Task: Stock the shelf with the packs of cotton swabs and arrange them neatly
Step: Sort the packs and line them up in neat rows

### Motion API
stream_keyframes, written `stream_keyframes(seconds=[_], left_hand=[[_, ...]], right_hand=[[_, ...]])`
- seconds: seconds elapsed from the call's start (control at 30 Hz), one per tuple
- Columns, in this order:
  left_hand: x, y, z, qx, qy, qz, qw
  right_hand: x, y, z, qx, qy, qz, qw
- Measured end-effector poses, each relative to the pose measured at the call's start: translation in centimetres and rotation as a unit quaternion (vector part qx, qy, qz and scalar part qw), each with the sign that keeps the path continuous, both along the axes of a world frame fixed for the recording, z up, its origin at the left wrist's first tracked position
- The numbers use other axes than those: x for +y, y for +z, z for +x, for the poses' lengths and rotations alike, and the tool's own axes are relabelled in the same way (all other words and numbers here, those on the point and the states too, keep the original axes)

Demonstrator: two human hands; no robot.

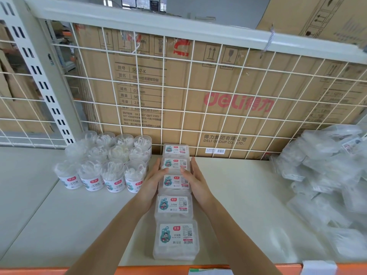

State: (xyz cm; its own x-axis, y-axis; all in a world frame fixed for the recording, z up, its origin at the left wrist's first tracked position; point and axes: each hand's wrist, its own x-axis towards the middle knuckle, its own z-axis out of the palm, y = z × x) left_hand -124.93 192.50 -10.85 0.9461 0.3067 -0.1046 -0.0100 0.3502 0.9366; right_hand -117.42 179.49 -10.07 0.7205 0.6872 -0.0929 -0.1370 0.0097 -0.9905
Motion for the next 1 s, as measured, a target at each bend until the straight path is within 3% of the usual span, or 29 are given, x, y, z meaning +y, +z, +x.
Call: stream_keyframes(seconds=[0.33,1.0], left_hand=[[-1.1,-0.7,-3.3,0.011,-0.046,0.005,0.999],[-2.2,0.3,-4.3,0.043,0.000,0.010,0.999]], right_hand=[[-2.2,0.0,-3.0,0.000,0.047,0.004,0.999],[-2.1,0.8,-4.4,0.004,-0.015,-0.035,0.999]])
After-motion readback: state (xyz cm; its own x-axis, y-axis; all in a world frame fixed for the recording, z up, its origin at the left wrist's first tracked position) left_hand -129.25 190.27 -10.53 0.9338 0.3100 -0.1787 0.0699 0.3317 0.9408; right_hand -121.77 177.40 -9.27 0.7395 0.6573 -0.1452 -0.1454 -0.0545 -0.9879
